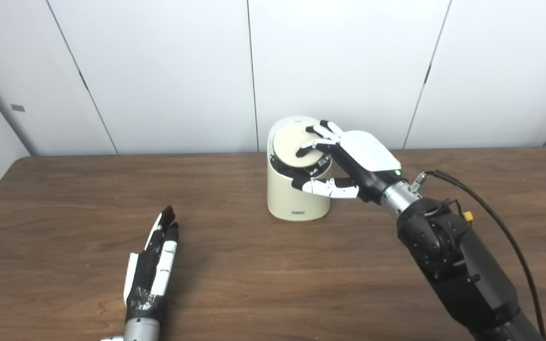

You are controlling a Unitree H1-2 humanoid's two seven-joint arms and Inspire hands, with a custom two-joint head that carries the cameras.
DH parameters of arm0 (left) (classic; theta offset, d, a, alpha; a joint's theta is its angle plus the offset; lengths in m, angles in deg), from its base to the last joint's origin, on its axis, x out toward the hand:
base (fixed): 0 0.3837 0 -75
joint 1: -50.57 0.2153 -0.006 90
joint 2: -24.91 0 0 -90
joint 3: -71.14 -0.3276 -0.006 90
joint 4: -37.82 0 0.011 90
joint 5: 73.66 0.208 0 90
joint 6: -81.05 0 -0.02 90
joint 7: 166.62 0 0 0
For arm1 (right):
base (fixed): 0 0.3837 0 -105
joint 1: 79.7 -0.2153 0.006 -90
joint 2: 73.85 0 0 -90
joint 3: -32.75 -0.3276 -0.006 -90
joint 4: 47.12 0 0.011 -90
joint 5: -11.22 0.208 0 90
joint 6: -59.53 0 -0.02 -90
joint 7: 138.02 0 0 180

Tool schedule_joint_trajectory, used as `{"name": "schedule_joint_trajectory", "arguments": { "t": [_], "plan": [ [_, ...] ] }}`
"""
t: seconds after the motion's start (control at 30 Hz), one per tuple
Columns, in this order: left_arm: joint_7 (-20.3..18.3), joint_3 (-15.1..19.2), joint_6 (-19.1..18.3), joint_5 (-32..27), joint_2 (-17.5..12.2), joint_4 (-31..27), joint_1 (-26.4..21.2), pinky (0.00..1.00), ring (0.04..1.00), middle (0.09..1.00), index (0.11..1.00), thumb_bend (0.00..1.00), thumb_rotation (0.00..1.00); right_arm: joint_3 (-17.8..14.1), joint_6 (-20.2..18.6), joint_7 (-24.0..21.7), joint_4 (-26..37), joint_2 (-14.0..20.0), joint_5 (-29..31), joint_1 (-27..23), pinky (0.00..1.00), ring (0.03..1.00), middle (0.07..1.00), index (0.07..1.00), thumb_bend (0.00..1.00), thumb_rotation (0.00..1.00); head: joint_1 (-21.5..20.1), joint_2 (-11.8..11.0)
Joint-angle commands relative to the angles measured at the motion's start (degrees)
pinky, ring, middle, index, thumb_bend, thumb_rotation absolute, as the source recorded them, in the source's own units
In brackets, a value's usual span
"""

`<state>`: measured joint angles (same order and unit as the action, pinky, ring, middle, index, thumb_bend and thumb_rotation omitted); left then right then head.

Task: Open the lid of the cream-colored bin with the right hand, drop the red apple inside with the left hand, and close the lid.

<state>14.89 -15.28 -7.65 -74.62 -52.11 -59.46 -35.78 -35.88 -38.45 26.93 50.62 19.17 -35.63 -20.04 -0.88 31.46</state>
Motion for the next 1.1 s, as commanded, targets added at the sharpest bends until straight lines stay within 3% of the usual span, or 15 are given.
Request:
{"name": "schedule_joint_trajectory", "arguments": {
  "t": [0.0,0.13,0.43,0.7,1.07],
  "plan": [
    [-0.54,-0.57,0.28,-0.32,0.28,-1.51,-0.4,0.93,0.949,0.966,0.973,0.64,0.82,1.03,2.62,0.61,0.33,1.45,-3.47,-1.73,0.95,1.0,0.934,0.694,0.5,0.91,-0.02,0.09],
    [-0.46,-0.71,-0.22,-0.58,0.65,-2.09,-0.4,0.94,0.95,0.967,0.971,0.63,0.82,2.64,3.06,-0.89,-0.13,1.85,-7.3,-2.43,1.0,1.0,0.954,0.686,0.53,0.96,0.1,0.27],
    [-0.26,-0.61,-1.37,-0.96,1.14,-3.01,-0.12,0.95,0.956,0.97,0.972,0.63,0.83,2.85,3.62,-1.35,-0.92,1.44,-9.09,-2.36,1.0,1.0,0.958,0.692,0.56,0.95,0.4,0.27],
    [-0.31,-0.59,-1.09,-1.05,1.09,-2.97,-0.1,0.94,0.953,0.97,0.976,0.62,0.82,-0.83,3.97,1.26,0.07,-0.69,-4.86,-2.19,1.0,1.0,0.949,0.754,0.53,0.94,0.36,0.15],
    [-0.86,-0.95,-0.4,-0.97,0.55,-2.16,-0.14,0.98,0.964,0.969,0.981,0.63,0.82,-9.46,0.76,2.88,7.63,-5.03,1.34,-2.65,0.98,1.0,0.953,0.834,0.5,0.95,0.31,0.1]
  ]
}}
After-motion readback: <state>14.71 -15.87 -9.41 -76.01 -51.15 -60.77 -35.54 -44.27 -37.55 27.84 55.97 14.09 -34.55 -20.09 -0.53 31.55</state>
